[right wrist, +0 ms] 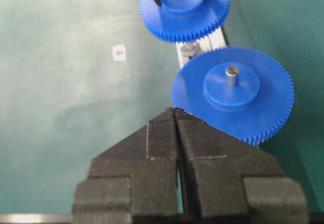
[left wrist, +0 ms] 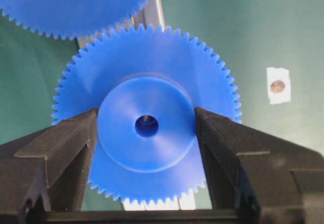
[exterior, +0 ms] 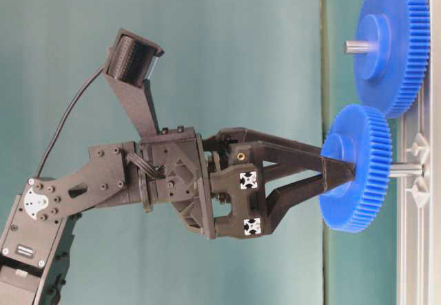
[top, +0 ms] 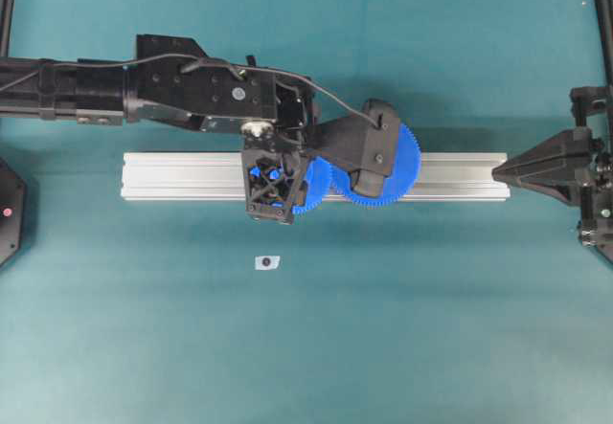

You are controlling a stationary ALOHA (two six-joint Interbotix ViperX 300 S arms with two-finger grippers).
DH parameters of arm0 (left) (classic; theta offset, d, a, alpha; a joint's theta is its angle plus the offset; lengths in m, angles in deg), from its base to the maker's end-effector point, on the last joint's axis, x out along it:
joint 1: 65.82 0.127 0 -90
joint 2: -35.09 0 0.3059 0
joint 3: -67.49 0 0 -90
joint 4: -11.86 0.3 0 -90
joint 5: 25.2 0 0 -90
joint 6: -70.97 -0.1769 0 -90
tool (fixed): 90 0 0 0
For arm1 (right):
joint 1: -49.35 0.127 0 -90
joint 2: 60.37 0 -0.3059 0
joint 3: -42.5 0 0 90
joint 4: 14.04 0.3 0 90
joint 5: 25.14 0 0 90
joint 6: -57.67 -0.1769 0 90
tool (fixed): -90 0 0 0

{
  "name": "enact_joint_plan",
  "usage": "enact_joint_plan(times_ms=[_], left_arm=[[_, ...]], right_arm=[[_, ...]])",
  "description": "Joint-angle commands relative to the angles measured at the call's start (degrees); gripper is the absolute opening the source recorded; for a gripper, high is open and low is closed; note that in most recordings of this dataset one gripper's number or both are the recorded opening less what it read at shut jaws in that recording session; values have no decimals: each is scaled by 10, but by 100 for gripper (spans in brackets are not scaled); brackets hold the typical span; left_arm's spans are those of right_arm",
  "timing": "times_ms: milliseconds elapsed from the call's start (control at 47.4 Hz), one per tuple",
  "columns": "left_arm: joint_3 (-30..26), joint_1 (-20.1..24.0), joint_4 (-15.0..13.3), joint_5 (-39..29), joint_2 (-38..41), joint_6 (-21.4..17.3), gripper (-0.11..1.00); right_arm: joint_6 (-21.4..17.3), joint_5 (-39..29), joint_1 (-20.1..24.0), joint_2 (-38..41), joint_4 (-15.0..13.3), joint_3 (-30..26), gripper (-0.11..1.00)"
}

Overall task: Find the location of the shaft and insert the small gear.
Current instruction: 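Align the gear's bore with the empty shaft beside the large gear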

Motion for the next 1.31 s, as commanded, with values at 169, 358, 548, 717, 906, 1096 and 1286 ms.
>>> enact_joint_plan(times_ms=[169,358,548,717,906,1096,1286], left_arm=[[0,31,2,-2,-22,-2,64],[8,32,2,-2,-18,-3,64],[10,31,2,0,-17,-2,64],[4,30,2,-2,-14,-2,64],[-2,25,2,-3,-10,0,64],[-5,23,2,-2,-7,3,64],[-12,22,2,-3,-6,3,64]], right_arm=[[-5,2,-1,3,0,-11,0],[-5,2,-1,3,0,-11,0],[-5,3,-1,3,0,-11,0],[-5,3,-1,3,0,-10,0],[-5,3,-1,3,0,-10,0],[-5,3,-1,3,0,-10,0],[-5,3,-1,3,0,-11,0]])
